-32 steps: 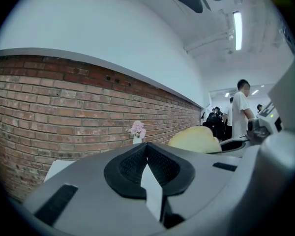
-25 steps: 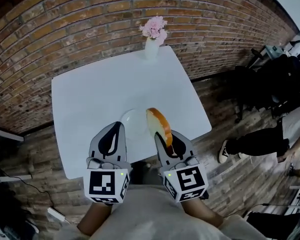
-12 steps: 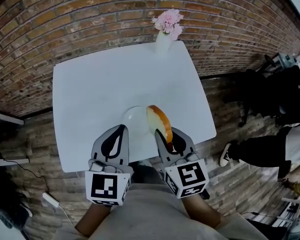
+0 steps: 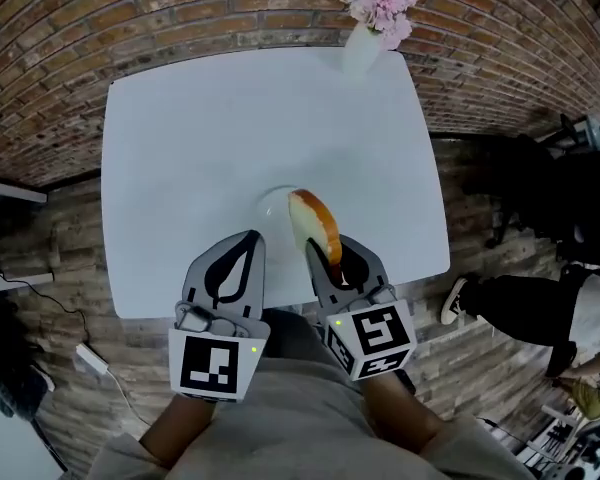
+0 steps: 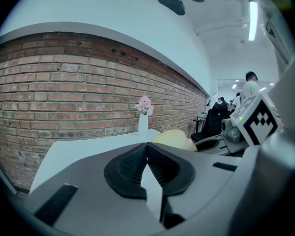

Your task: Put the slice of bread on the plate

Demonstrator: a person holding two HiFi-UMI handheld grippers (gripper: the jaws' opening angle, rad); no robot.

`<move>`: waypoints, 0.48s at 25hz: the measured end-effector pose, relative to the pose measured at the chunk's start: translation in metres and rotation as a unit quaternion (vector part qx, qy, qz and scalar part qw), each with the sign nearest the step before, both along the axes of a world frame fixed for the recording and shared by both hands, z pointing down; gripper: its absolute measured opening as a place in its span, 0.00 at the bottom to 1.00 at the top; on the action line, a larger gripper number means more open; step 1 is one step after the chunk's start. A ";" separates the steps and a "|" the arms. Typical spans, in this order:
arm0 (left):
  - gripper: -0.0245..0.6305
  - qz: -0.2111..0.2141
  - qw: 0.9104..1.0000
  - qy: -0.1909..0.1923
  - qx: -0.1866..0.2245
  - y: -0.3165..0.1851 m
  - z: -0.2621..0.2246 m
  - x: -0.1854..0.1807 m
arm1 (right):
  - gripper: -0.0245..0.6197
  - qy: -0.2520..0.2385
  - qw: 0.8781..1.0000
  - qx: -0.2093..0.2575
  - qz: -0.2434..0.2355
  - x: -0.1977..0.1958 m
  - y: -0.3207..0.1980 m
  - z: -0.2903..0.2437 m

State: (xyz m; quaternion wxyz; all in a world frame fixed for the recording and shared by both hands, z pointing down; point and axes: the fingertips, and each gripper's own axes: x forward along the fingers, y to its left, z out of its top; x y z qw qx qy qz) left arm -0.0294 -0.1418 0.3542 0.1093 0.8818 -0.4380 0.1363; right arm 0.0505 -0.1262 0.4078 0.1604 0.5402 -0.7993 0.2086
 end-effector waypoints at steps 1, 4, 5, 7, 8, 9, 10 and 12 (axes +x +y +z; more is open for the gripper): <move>0.05 -0.001 1.000 -0.001 -0.001 0.000 0.002 0.000 | 0.18 -0.001 1.000 -0.004 -0.005 -0.003 -0.001 0.005; 0.05 -0.005 1.000 -0.001 -0.005 -0.001 0.006 -0.002 | 0.18 -0.006 1.000 -0.015 -0.020 -0.011 -0.004 0.015; 0.05 -0.007 1.000 -0.001 -0.007 -0.001 0.007 -0.002 | 0.18 -0.008 1.000 -0.017 -0.024 -0.013 -0.005 0.018; 0.05 -0.010 1.000 -0.002 -0.010 -0.001 0.010 -0.004 | 0.18 -0.011 0.999 -0.020 -0.032 -0.017 -0.008 0.022; 0.05 -0.012 1.000 -0.003 -0.011 -0.001 0.011 -0.005 | 0.18 -0.012 0.999 -0.022 -0.035 -0.019 -0.009 0.024; 0.05 -0.013 1.000 -0.004 -0.012 -0.001 0.013 -0.006 | 0.18 -0.013 0.999 -0.025 -0.038 -0.020 -0.009 0.026; 0.05 -0.015 1.000 -0.005 -0.013 -0.002 0.014 -0.007 | 0.18 -0.015 0.999 -0.027 -0.041 -0.022 -0.009 0.028; 0.05 -0.018 1.000 -0.007 -0.013 -0.002 0.016 -0.009 | 0.18 -0.021 0.998 -0.035 -0.049 -0.026 -0.010 0.033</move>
